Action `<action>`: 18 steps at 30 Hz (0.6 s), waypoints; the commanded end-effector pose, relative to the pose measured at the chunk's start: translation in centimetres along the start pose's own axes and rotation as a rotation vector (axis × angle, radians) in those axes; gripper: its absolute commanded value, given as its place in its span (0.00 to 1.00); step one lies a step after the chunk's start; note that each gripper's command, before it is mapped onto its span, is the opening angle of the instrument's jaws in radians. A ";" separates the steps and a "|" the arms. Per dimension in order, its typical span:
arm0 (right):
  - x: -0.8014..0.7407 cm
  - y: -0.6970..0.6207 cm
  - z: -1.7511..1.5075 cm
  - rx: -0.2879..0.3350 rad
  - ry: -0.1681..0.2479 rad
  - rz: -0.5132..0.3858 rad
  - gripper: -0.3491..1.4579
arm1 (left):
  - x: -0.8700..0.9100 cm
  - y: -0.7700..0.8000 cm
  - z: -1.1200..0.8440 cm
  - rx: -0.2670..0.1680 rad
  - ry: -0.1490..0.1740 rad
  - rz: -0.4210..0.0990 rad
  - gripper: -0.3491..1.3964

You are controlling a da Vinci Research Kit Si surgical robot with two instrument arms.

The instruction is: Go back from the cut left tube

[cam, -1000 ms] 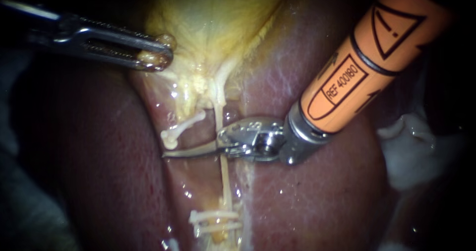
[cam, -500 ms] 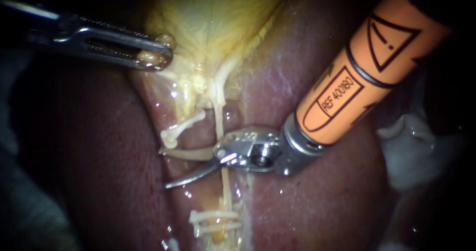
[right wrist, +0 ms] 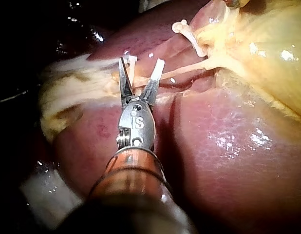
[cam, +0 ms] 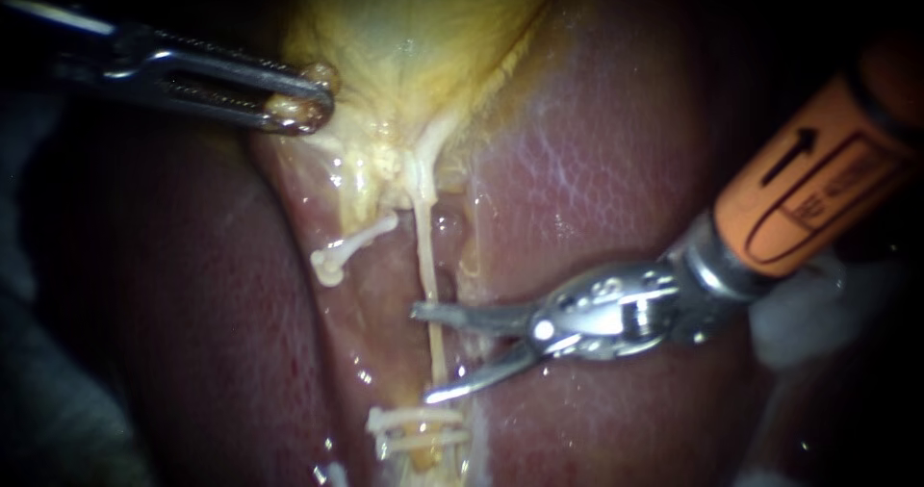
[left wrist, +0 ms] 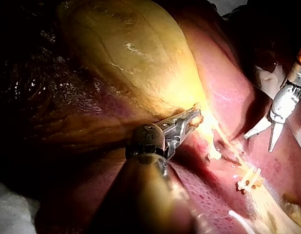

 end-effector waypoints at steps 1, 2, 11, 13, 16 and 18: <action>0.00 0.02 -0.09 -0.013 -0.034 -0.017 0.98 | 0.00 0.00 0.00 0.000 0.000 0.000 0.00; 0.00 0.05 -0.17 -0.031 -0.058 -0.025 0.98 | 0.00 0.00 0.00 0.000 0.000 0.000 0.00; -0.04 0.30 -0.74 -0.160 -0.239 -0.112 0.98 | 0.00 -0.01 0.00 0.000 0.000 0.000 0.00; -0.05 0.33 -0.79 -0.162 -0.244 -0.113 0.99 | 0.00 -0.01 0.00 0.000 0.000 0.000 0.00; -0.06 0.35 -0.81 -0.171 -0.252 -0.126 0.99 | -0.02 -0.02 0.03 0.001 0.001 0.001 0.00; -0.06 0.35 -0.81 -0.172 -0.253 -0.127 0.99 | -0.04 -0.05 0.08 0.004 0.002 0.003 0.00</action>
